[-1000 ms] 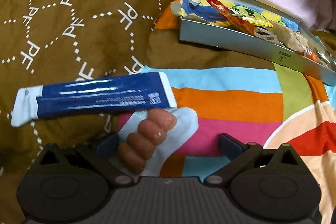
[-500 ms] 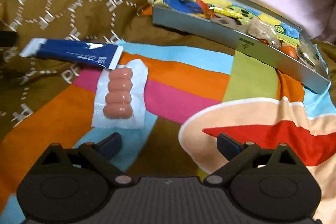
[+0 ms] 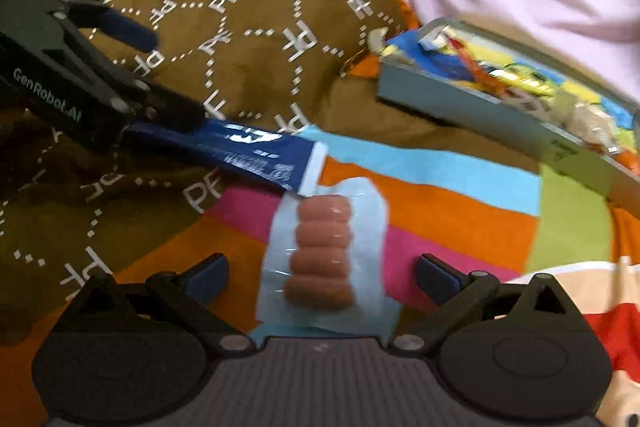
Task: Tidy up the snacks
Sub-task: 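Lower the right tool onto the sausage pack while the left tool approaches the blue tube, then close the left tool on the blue tube while the right tool grips the sausage pack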
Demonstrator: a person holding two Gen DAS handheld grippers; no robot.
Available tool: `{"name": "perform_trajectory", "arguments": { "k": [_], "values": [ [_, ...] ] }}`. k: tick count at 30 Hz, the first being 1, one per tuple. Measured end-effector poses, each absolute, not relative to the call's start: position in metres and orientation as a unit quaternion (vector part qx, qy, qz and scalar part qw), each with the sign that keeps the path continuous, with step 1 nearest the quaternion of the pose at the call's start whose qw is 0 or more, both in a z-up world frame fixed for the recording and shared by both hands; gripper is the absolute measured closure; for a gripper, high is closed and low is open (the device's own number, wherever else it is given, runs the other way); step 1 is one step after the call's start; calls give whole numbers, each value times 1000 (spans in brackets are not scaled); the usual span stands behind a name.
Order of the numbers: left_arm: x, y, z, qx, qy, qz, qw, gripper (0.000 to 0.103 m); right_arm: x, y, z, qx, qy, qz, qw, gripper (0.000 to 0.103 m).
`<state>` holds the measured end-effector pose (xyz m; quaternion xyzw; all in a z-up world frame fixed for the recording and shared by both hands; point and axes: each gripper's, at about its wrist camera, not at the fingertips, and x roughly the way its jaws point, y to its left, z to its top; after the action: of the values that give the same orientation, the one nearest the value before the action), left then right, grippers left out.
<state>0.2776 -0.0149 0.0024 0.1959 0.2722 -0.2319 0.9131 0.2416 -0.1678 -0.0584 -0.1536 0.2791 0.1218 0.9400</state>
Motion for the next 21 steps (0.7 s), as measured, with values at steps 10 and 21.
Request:
{"name": "perform_trajectory", "arguments": {
  "k": [10,21],
  "values": [
    [293,-27,-9,173,375,-233,880,16,248,-193,-59,-108,286,111,946,7],
    [282,-45,-8,124,468,-164,859,52,234,-221,-50,-84,306,166,934,38]
  ]
}}
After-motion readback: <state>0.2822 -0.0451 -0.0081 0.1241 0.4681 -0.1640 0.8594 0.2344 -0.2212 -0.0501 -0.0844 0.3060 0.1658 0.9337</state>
